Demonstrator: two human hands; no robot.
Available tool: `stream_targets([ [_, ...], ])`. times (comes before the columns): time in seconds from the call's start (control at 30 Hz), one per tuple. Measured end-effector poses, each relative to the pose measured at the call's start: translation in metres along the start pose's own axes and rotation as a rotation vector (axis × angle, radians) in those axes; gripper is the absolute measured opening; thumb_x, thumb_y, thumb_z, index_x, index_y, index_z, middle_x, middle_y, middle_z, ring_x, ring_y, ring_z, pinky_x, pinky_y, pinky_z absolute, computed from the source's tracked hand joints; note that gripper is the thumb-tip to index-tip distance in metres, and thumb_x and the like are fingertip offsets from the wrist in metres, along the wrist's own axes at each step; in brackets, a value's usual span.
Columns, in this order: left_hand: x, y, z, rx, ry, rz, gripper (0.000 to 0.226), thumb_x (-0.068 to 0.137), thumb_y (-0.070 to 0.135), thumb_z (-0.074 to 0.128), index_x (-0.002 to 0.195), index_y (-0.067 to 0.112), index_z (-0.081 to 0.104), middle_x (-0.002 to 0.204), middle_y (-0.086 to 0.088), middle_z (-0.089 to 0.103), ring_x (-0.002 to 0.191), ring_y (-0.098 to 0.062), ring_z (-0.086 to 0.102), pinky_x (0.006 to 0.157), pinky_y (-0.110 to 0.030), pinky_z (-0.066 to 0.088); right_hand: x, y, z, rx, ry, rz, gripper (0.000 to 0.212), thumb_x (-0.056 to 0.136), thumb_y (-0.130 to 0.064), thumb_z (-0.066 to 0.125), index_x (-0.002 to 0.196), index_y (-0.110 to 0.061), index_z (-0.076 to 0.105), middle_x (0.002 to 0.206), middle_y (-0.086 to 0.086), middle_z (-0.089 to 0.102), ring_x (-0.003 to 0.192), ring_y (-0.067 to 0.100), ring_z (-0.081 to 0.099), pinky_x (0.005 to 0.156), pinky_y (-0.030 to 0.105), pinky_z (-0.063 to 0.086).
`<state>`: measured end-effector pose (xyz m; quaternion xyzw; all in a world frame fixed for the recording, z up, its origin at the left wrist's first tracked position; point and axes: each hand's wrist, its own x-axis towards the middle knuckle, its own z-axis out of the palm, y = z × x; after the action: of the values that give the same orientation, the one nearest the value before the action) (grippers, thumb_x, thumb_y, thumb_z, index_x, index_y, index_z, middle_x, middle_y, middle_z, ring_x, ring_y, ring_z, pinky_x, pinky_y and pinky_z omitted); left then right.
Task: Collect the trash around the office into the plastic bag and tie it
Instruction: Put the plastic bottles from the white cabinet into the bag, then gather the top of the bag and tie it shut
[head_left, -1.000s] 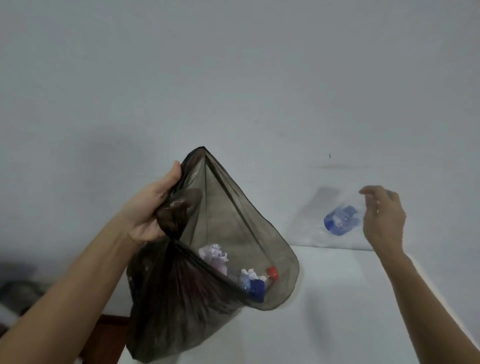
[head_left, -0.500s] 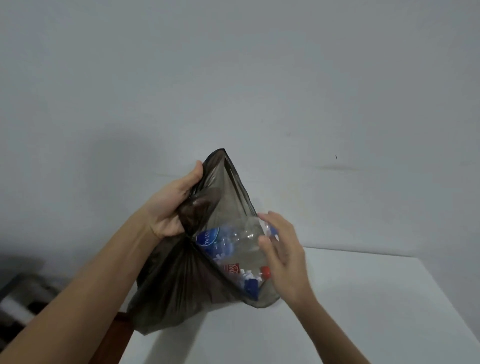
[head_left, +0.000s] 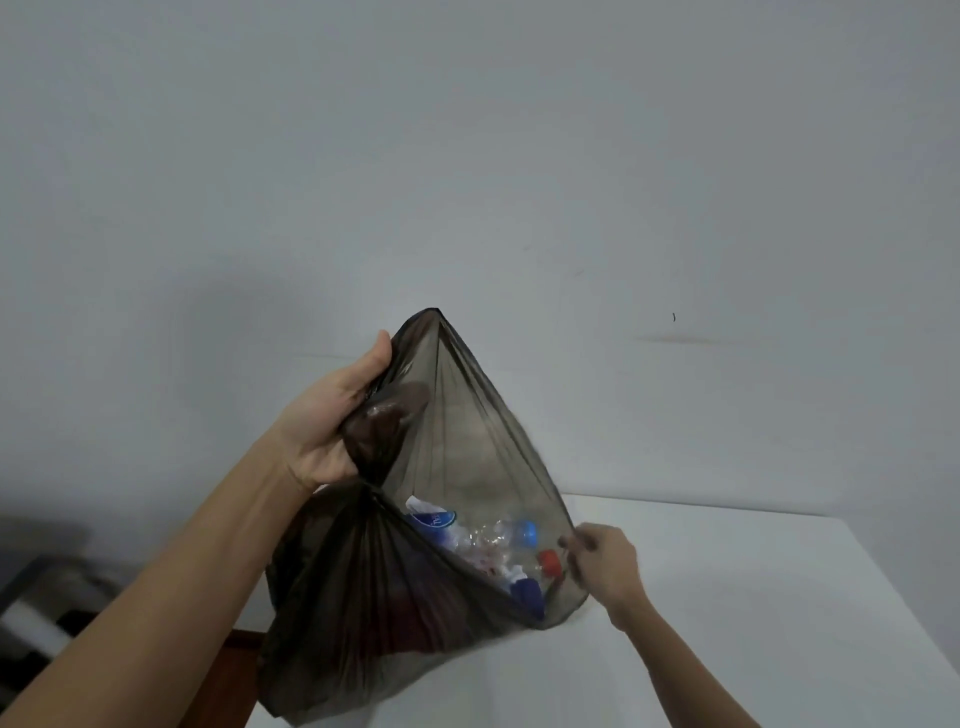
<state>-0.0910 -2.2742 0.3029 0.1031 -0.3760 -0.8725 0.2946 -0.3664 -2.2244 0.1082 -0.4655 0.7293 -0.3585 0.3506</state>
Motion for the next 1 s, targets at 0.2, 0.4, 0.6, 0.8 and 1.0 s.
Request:
stream_targets([
  [0.2,-0.017,0.021,-0.003,0.439,0.629,0.158,0.041,0.081,0.052,0.075,0.088,0.012,0.08,0.083,-0.009,0.078,0.06,-0.014,0.077,0.051,-0.024,0.064,-0.011,-0.06,-0.093,-0.174,0.39,-0.267,0.03,0.069,0.013,0.051,0.074,-0.012,0.067,0.067,0.006,0.066,0.069,0.027,0.061,0.064,0.025,0.038],
  [0.4,-0.031,0.02,-0.052,1.157,0.982,0.117,0.033,0.112,0.019,0.041,0.094,0.011,0.067,0.076,-0.012,0.069,0.059,-0.023,0.065,0.038,-0.016,0.051,-0.033,-0.139,-0.179,-0.262,0.466,-0.507,0.007,0.081,-0.014,0.072,0.074,-0.016,0.073,0.056,0.017,0.059,0.062,0.027,0.051,0.053,0.01,0.035],
  [0.6,-0.019,0.016,-0.063,1.68,1.011,0.002,0.034,0.106,0.009,0.05,0.076,0.016,0.065,0.055,-0.003,0.065,0.032,0.003,0.059,0.038,-0.005,0.042,-0.036,-0.157,-0.21,-0.314,0.493,-0.521,0.008,0.082,-0.019,0.072,0.075,-0.017,0.073,0.047,0.013,0.046,0.053,0.019,0.042,0.049,0.011,0.033],
  [0.8,0.004,0.021,-0.05,1.564,0.946,0.064,0.03,0.105,0.015,0.056,0.079,0.014,0.07,0.053,-0.003,0.062,0.032,-0.005,0.051,0.042,-0.016,0.042,-0.016,-0.144,-0.213,-0.643,0.444,-0.083,0.028,0.089,-0.034,0.061,0.101,-0.012,0.074,0.101,0.016,0.07,0.095,0.036,0.062,0.079,0.036,0.048],
  [1.0,0.022,0.022,-0.037,1.324,0.793,0.126,0.03,0.106,0.012,0.054,0.083,0.006,0.072,0.051,0.001,0.057,0.035,-0.001,0.047,0.038,-0.011,0.038,-0.033,-0.158,-0.11,-0.789,-0.067,-0.53,0.127,0.049,-0.095,0.046,0.147,-0.043,-0.015,0.16,0.0,-0.015,0.146,0.035,-0.019,0.118,0.055,-0.005],
])
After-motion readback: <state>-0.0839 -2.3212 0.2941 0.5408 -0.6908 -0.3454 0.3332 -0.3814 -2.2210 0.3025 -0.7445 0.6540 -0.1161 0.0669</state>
